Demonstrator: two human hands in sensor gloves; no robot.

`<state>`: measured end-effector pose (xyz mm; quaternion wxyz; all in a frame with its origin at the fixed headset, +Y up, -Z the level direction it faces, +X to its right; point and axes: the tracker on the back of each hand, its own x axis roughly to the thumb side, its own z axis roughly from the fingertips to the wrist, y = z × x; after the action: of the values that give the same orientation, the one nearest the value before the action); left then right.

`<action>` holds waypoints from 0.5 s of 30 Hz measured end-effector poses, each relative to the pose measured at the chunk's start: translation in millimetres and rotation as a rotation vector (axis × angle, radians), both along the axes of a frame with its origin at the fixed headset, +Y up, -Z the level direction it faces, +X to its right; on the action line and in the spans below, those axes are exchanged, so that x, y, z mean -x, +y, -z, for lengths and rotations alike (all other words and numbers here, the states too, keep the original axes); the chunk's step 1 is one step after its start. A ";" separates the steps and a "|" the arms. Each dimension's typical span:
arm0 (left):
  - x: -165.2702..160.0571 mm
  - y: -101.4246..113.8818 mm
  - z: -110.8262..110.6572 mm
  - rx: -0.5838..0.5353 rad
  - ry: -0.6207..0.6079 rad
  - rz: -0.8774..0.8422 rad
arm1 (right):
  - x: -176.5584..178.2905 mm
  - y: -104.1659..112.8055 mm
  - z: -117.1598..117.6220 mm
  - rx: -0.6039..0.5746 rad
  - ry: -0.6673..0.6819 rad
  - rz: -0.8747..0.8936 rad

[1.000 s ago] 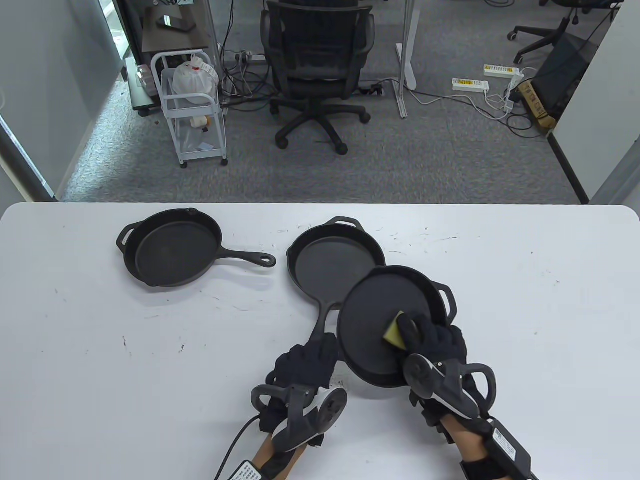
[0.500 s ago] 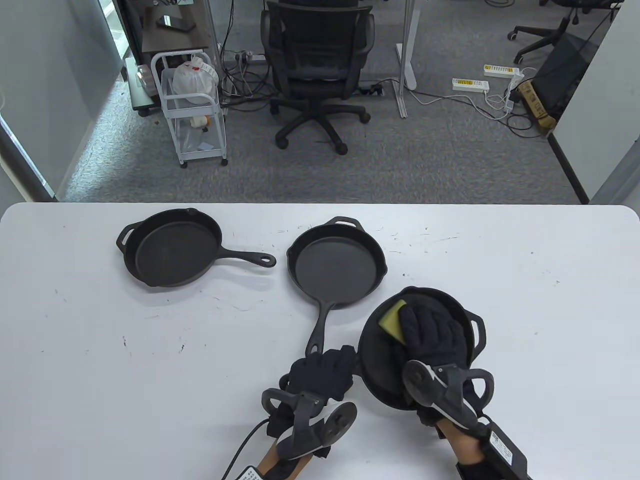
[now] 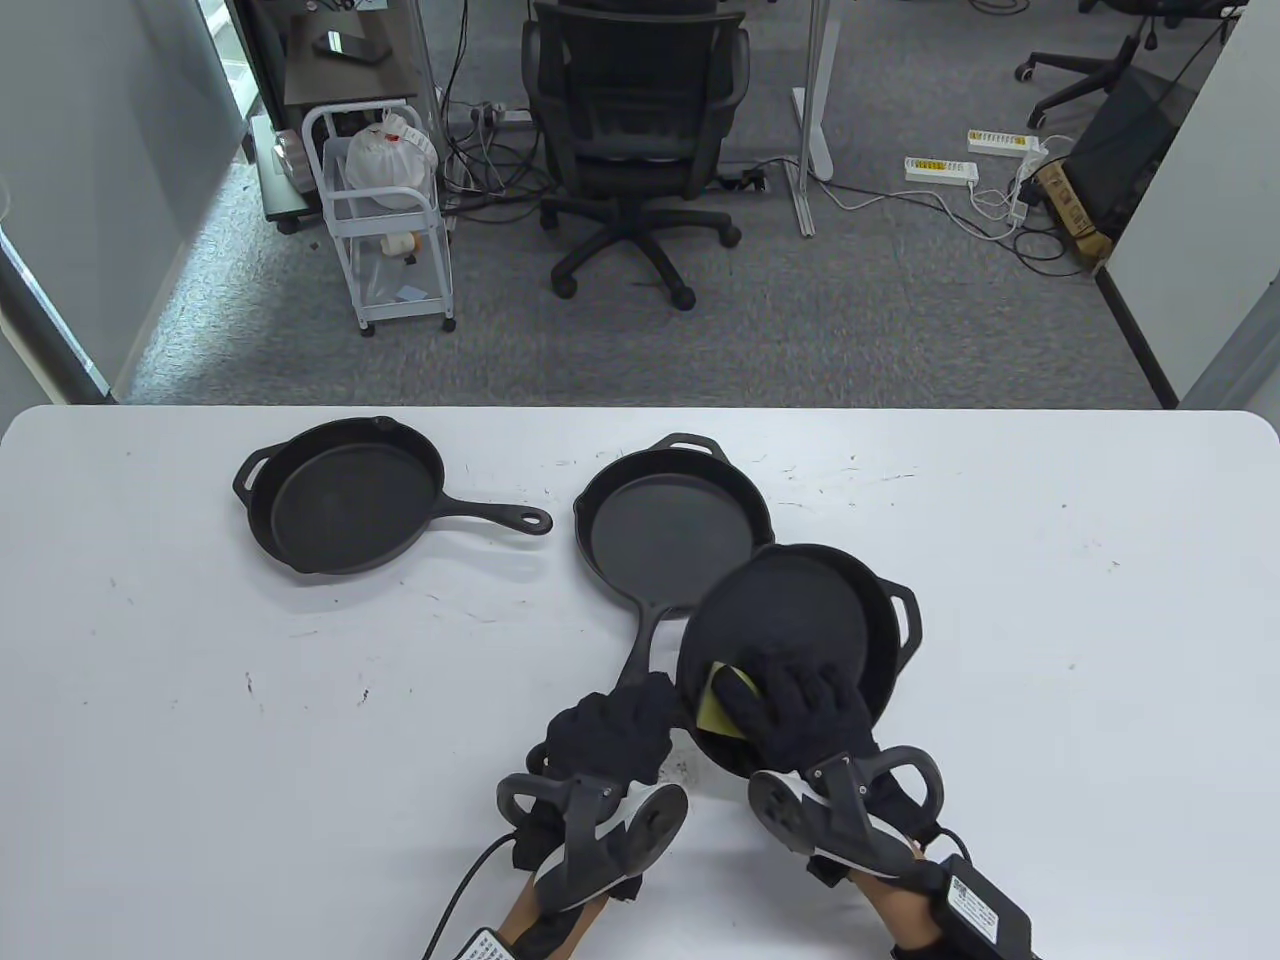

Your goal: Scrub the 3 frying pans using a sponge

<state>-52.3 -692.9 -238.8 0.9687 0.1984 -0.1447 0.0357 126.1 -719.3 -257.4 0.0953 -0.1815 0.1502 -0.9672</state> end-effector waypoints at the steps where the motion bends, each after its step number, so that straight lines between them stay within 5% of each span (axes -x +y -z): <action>1: -2.2 0.8 -1.3 0.015 -0.019 0.005 | -3.6 4.3 -0.6 -0.066 -0.053 0.008; 6: -5.5 5.3 -5.7 -0.017 -0.037 0.008 | -38.0 16.0 10.3 -0.077 -0.224 0.162; 9: 0.2 5.3 -5.3 -0.053 -0.008 0.003 | -60.8 11.9 20.0 0.023 -0.305 0.218; 15: 5.8 4.9 -4.3 -0.044 0.021 -0.026 | -55.2 6.1 25.3 0.026 -0.323 0.145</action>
<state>-58.0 -688.0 -234.5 0.9651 0.2217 -0.1326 0.0429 181.2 -713.2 -282.7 0.0457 -0.0139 0.1330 -0.9900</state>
